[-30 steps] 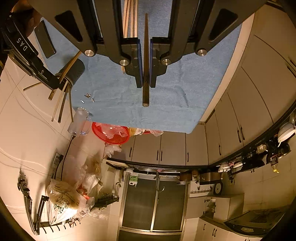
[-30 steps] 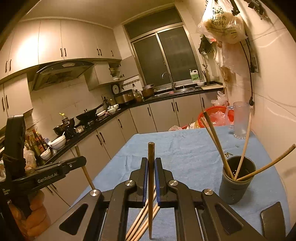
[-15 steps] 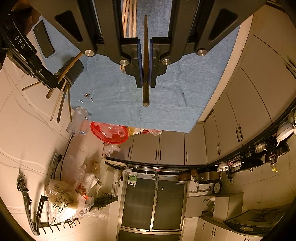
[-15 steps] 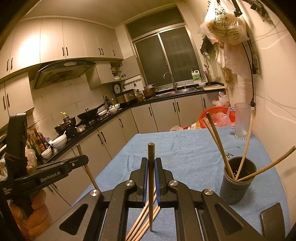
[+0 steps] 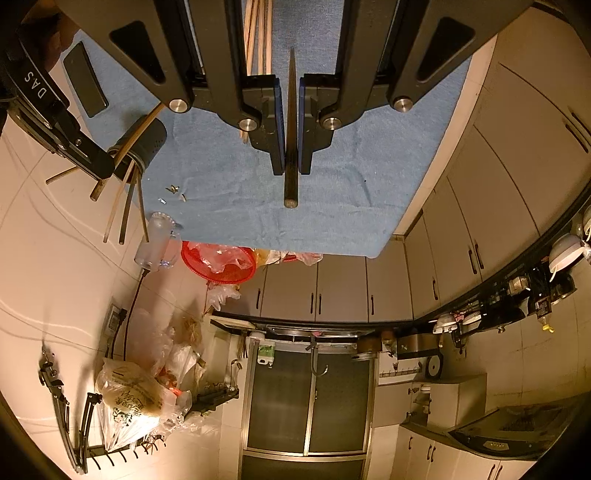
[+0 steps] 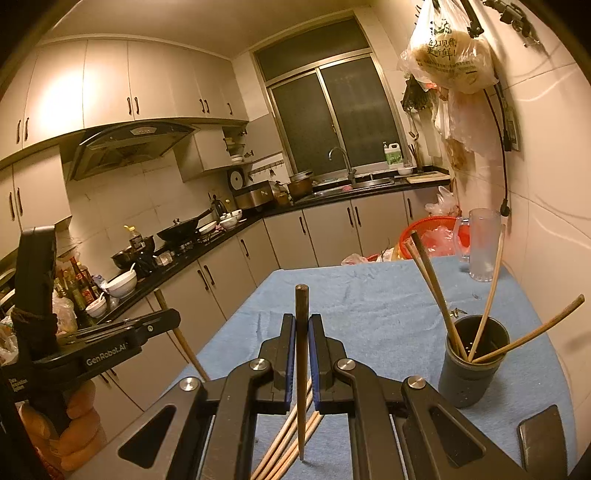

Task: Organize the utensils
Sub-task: 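Carry the chopsticks upright toward the black cup with both grippers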

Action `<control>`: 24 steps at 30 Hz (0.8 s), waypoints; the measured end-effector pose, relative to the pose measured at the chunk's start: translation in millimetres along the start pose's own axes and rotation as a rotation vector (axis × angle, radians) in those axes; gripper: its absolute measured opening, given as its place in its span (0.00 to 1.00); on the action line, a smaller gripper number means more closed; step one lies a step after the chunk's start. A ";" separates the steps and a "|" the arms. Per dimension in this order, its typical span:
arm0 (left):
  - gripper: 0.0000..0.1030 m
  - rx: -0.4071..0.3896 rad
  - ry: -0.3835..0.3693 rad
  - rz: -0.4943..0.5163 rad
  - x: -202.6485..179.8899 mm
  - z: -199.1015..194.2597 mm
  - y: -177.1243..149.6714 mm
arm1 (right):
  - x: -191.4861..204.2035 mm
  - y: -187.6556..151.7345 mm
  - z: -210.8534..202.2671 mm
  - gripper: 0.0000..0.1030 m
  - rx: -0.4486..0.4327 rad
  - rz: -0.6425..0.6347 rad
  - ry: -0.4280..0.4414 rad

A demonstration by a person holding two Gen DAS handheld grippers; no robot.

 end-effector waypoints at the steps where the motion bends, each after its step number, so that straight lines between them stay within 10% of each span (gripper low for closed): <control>1: 0.07 -0.002 0.001 0.002 -0.9 -1.2 -0.1 | 0.3 -0.1 -1.1 0.07 -0.002 0.000 0.001; 24: 0.07 -0.029 0.009 0.026 -9.3 -21.7 0.4 | -4.4 2.6 -27.2 0.07 -0.044 0.021 0.011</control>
Point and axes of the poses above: each gripper's, at about its wrist camera, not at the fingertips, and z roughly the way its jaws point, x to its left, y to its top, the point moved 7 cm from there along z, roughly the way its jaws point, and after that the axes turned 12 degrees about x, right-handed, at the moved point
